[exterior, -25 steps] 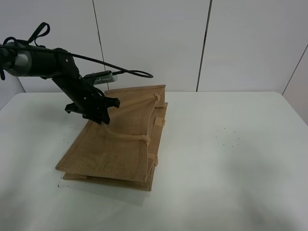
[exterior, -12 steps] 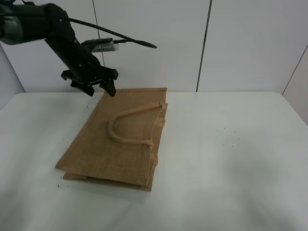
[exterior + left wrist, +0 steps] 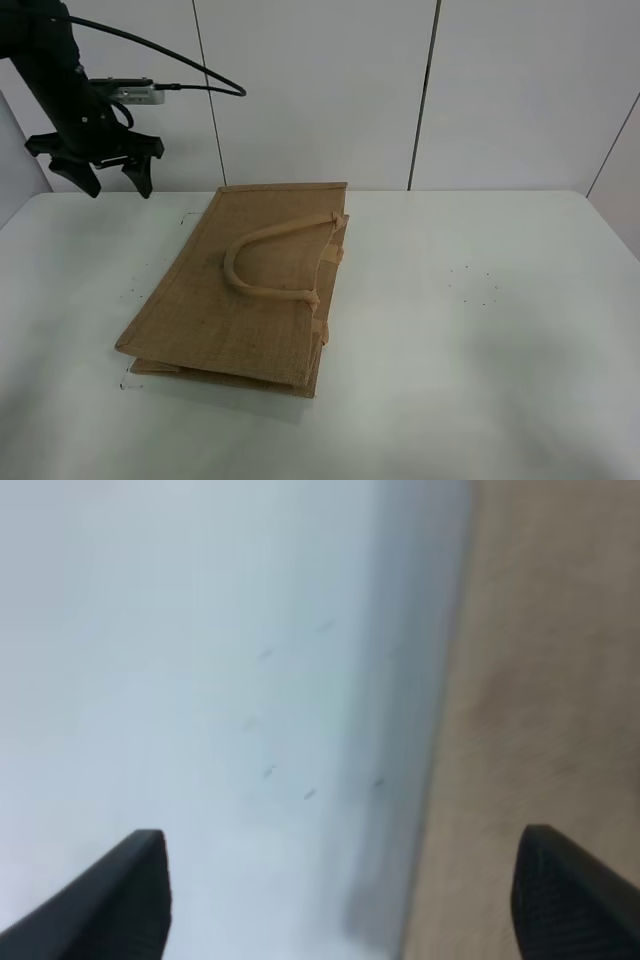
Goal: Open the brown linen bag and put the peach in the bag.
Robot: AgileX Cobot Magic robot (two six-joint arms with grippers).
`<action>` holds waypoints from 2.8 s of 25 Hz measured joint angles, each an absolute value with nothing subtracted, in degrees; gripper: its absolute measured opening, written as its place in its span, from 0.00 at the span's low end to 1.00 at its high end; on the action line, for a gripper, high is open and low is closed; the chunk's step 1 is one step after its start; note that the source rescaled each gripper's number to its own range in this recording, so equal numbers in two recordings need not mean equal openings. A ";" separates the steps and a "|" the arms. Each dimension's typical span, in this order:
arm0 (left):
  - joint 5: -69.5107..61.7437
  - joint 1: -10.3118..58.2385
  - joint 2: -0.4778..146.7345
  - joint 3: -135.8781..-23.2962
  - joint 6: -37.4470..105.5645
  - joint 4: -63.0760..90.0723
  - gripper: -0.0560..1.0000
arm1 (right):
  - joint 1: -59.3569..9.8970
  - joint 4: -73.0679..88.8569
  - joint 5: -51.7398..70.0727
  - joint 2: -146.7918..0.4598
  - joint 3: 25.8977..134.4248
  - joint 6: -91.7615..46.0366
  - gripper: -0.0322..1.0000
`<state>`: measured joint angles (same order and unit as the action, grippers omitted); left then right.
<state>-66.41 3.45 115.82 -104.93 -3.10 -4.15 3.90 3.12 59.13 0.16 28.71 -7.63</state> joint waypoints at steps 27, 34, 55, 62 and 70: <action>-66.86 3.24 65.42 -50.90 -0.45 -1.41 0.98 | 3.90 3.11 59.13 0.16 28.71 -7.63 1.00; -60.74 3.24 44.82 -34.35 0.00 0.40 0.98 | 3.90 3.01 59.13 0.16 28.71 -7.63 1.00; -60.20 3.24 10.99 -28.89 0.60 0.34 0.98 | 3.90 3.11 59.13 0.16 28.71 -7.63 1.00; -60.27 3.24 0.54 -28.89 0.63 0.34 0.98 | 3.90 3.18 59.13 0.16 28.71 -7.63 1.00; -60.32 3.24 -0.10 -28.89 0.63 0.40 0.98 | 3.90 3.23 59.13 0.16 28.71 -7.63 1.00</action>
